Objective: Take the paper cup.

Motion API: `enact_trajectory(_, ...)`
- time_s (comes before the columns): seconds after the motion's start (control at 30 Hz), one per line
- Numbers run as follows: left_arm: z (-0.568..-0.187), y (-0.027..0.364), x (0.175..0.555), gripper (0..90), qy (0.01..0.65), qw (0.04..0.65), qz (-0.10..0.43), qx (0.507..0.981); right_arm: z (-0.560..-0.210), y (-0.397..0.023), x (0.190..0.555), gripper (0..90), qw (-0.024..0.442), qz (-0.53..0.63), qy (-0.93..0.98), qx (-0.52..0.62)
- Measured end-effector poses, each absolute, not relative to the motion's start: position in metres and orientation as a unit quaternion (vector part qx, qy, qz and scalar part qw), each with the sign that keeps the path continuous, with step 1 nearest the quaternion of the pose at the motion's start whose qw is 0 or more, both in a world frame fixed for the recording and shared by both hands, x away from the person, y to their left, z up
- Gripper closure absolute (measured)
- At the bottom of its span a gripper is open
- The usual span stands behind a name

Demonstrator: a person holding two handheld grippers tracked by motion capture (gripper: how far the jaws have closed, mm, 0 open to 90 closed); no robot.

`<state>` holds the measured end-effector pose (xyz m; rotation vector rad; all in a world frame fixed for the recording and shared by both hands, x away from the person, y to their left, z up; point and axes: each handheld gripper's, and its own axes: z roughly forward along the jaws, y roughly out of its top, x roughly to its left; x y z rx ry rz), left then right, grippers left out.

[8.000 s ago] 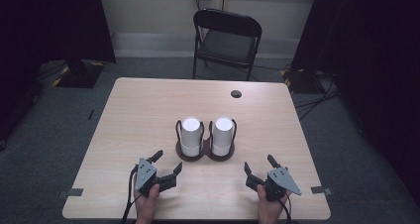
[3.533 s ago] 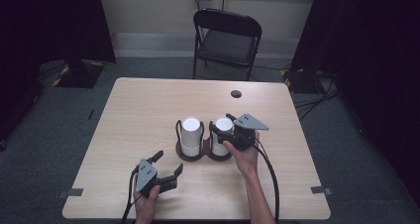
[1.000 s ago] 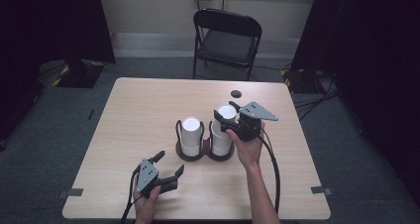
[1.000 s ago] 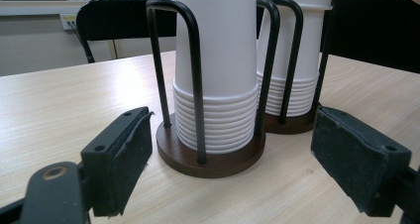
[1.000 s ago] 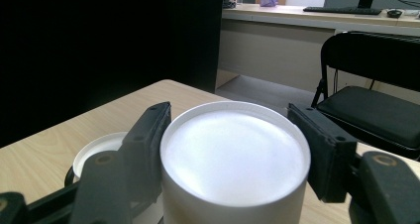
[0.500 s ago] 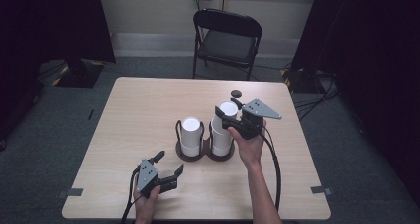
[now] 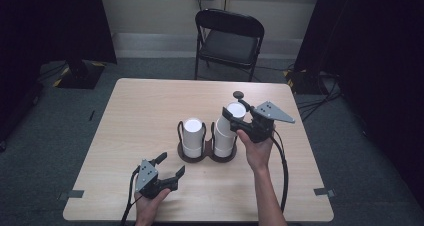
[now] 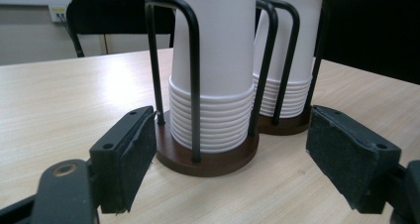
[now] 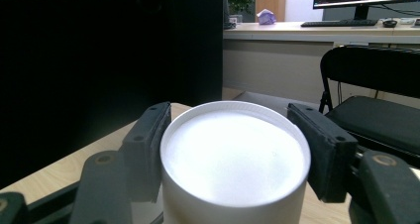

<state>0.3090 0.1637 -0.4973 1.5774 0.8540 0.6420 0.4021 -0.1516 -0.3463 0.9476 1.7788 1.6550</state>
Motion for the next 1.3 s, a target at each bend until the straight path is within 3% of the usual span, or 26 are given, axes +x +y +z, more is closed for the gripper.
enact_trajectory(0.8, -0.489, 0.155, 0.31, 25.6, 0.35, 0.623, 0.209, 0.668, -0.365, -0.181, 0.353, 35.7, 0.21, 0.668, 0.61, 0.371)
enact_trajectory(1.03, -0.49, 0.154, 0.308, 31.0, 0.352, 0.631, 0.211, 0.659, -0.378, -0.183, 0.341, 35.7, 0.193, 0.678, 0.598, 0.382)
enact_trajectory(1.3, -0.489, 0.152, 0.308, 30.7, 0.345, 0.636, 0.213, 0.657, -0.392, -0.177, 0.331, 35.7, 0.174, 0.691, 0.588, 0.383)
